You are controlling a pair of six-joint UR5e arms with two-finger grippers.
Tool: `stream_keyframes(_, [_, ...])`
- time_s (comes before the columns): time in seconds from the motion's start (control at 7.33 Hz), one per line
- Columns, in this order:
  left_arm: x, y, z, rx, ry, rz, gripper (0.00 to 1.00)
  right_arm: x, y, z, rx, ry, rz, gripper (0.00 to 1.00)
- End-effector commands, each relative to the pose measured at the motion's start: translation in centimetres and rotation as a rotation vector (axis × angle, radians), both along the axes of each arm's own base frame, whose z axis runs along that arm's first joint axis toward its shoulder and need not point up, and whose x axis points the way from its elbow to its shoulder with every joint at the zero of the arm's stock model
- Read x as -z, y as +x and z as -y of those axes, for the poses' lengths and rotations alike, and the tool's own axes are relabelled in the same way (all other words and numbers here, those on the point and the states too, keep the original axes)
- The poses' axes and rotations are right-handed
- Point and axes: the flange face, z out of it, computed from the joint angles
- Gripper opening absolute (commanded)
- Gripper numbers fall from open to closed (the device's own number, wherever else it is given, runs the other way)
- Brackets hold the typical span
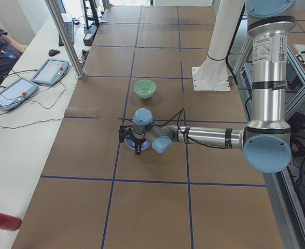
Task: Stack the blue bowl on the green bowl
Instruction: 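Lower the left gripper onto the rim of the blue bowl and grasp it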
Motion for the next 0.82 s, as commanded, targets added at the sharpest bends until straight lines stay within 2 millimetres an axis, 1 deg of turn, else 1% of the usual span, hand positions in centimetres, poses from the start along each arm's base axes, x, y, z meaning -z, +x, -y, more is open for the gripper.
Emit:
stream_keyframes(0.0, [-0.5,-0.1,-0.3,-0.001,-0.011,0.008,0.0,0.0,0.0,0.0,0.001,0.001,0.0,1.0])
stream_keyframes(0.14, [-0.8,-0.4,-0.5,-0.001,-0.021,0.013,0.0,0.0,0.0,0.0,0.001,0.001,0.0,1.0])
stream_keyframes(0.27, [-0.5,-0.2,-0.3,-0.006,-0.046,0.031,0.0,0.0,0.0,0.0,0.001,0.001,0.0,1.0])
stream_keyframes(0.41, [2.1,-0.3,-0.2,-0.004,-0.018,0.014,0.0,0.0,0.0,0.0,-0.001,0.0,0.0,1.0])
stream_keyframes(0.55, [5.7,-0.3,0.0,-0.005,-0.045,0.025,0.0,0.0,0.0,0.0,0.001,0.001,0.0,1.0])
stream_keyframes(0.68, [10.2,-0.6,-0.5,0.0,-0.066,0.033,0.0,0.0,0.0,0.0,0.0,0.0,0.0,1.0])
